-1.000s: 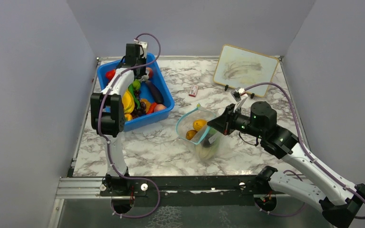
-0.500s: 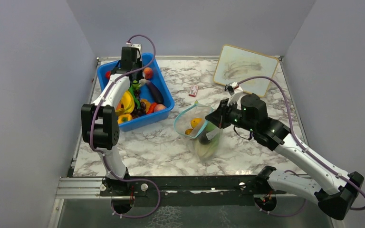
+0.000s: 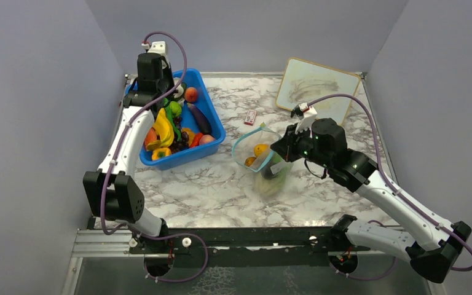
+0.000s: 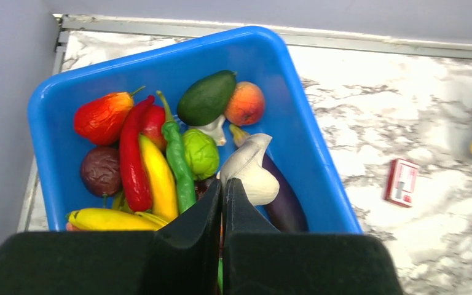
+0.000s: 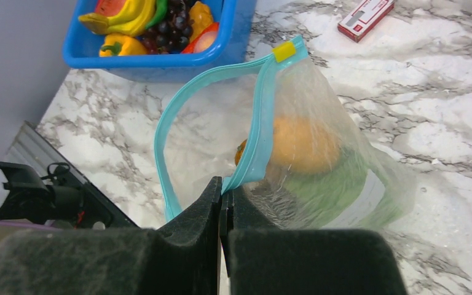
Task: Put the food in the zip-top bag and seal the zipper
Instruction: Pick up the fake vegetable from the bin, then place the fake vegetable in the zipper food storage bag.
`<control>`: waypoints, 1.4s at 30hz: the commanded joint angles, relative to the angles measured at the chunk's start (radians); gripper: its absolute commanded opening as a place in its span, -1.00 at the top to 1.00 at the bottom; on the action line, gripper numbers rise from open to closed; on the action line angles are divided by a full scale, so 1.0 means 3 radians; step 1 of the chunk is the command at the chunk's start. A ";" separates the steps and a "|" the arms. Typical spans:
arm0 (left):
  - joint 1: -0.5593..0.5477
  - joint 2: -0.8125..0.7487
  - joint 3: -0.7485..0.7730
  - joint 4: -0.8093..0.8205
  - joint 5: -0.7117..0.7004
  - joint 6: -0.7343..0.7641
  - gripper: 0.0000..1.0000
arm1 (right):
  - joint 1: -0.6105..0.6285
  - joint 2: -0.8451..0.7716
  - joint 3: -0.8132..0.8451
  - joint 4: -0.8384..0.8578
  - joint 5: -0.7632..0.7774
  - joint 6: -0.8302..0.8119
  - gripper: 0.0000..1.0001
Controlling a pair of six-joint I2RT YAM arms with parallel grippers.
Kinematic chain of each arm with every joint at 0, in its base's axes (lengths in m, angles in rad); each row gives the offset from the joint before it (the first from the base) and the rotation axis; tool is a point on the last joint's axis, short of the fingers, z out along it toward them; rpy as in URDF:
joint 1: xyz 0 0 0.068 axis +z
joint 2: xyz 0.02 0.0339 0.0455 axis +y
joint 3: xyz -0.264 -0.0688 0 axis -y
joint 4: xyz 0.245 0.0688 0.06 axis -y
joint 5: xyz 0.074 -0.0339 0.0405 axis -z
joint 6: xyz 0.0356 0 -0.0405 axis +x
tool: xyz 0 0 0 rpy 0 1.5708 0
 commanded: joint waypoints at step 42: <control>-0.0876 -0.1218 -0.1300 0.0652 0.3155 -0.1197 1.00 | -0.0006 -0.0073 -0.0202 0.0517 -0.0435 0.0163 0.98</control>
